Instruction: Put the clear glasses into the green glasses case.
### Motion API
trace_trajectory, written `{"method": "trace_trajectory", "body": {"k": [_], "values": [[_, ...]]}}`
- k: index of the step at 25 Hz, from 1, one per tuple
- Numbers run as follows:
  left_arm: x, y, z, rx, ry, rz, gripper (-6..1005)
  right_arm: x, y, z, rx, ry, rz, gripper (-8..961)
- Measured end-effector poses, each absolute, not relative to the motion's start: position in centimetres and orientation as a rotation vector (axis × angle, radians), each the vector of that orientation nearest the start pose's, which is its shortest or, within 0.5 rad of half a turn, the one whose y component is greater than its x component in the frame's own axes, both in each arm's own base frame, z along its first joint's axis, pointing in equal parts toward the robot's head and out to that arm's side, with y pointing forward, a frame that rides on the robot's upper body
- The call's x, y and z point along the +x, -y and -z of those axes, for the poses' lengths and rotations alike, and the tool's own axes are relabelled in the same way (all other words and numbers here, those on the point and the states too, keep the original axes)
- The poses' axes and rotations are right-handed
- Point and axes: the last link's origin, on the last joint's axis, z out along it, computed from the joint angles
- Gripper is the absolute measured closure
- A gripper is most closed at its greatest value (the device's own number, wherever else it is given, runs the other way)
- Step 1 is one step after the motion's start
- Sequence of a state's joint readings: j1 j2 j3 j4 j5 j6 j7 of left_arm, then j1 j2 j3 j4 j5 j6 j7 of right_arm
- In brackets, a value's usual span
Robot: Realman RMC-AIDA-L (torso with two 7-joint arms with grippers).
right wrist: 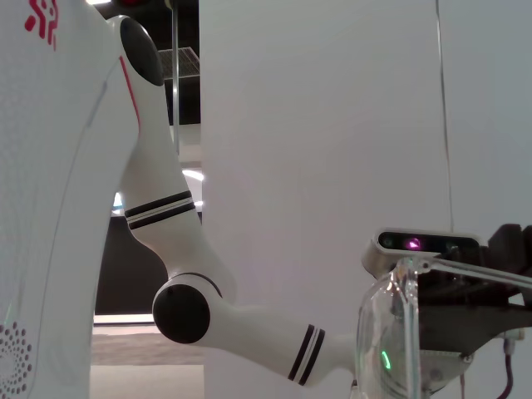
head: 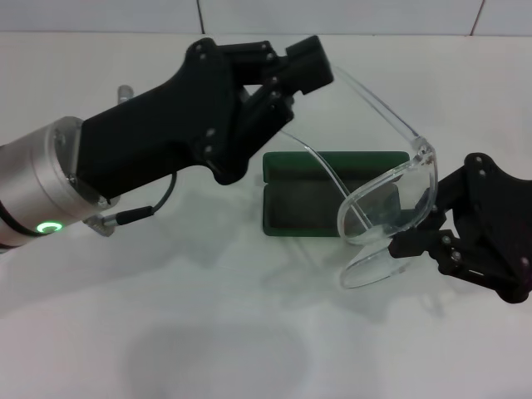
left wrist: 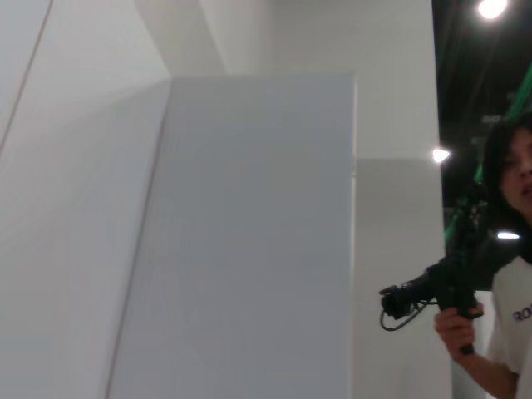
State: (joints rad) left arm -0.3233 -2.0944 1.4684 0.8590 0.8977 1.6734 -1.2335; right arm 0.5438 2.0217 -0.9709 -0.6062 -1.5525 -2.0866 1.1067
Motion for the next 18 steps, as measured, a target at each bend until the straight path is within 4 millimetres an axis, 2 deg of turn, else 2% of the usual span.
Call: {"method": "trace_trajectory", "body": {"k": [6,18], "values": [[-14.0,-27.7,0.6,-2.598,0.139,1.712,946,19.1,-27.6,-2.5,-2.937,0.154,-1.455,883],[-14.0,-27.6,1.5,-2.639,0.166,1.702,948,19.1,-27.4,-2.4,-2.934,0.139,-1.477,883]]}}
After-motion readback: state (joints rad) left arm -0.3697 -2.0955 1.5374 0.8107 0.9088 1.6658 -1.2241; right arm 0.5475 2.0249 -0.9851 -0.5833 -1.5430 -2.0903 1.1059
